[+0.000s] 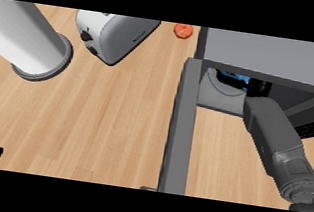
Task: Pick up the milk, place it into the microwave and close the microwave
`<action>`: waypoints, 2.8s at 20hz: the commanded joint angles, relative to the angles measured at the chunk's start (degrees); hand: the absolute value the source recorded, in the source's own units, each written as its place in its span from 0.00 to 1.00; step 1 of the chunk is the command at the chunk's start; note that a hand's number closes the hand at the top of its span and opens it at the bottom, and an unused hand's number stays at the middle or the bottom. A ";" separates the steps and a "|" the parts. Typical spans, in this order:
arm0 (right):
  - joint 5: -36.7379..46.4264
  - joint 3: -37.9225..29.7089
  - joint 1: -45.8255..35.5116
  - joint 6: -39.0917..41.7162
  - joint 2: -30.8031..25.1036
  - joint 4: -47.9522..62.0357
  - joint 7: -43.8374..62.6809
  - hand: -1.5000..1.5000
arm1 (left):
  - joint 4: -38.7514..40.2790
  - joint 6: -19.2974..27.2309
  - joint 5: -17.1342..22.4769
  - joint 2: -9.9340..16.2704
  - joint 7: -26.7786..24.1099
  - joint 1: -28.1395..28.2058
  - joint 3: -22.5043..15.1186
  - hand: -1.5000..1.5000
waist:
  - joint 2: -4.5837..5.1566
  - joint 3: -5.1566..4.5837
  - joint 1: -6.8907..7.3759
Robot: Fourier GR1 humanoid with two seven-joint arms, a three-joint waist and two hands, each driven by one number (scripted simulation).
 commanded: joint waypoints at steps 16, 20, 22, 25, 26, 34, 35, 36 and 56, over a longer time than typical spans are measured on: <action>6.36 1.48 1.79 -26.89 -6.79 10.19 10.00 0.00 | 1.84 -1.45 0.67 2.15 0.50 -2.42 1.18 0.00 | 2.41 -0.95 2.16; 10.57 5.45 3.73 -31.59 -5.85 10.36 18.41 0.00 | 2.13 -1.17 -0.36 2.00 0.44 -3.73 0.65 0.00 | 2.29 -0.73 3.25; 11.92 6.61 3.86 -32.26 -5.54 10.40 21.77 0.00 | 2.16 -0.92 -0.74 1.97 0.90 -3.89 0.35 0.00 | 2.57 -0.59 3.87; 15.37 10.20 -2.51 -18.55 -1.67 9.96 15.51 0.00 | 3.02 -0.93 -0.79 2.06 0.84 -4.96 0.42 0.00 | 1.04 -0.04 3.63; 15.61 10.43 -3.03 -17.99 -1.50 9.67 15.14 0.00 | 3.19 -0.90 -1.22 2.87 1.02 -4.60 1.28 0.00 | 1.10 0.01 3.89; 15.40 10.23 -4.78 -11.54 2.18 9.55 15.02 0.00 | 4.12 0.09 -1.19 2.11 0.78 -7.10 1.33 0.00 | 0.99 0.06 2.89; 15.49 10.30 -5.49 -11.55 2.72 9.92 15.74 0.00 | 3.83 0.08 -1.93 1.68 0.16 -6.91 0.89 0.00 | 1.04 0.04 3.48; 15.55 10.37 -5.25 -10.10 3.16 10.07 15.55 0.00 | 4.32 -0.26 -1.43 2.10 0.25 -6.58 1.42 0.00 | 0.91 0.01 3.25; 1.90 -3.48 5.27 13.93 6.24 1.84 -2.80 0.00 | 1.57 -1.18 -1.56 1.52 0.48 -3.30 0.76 0.00 | -1.01 0.00 -2.13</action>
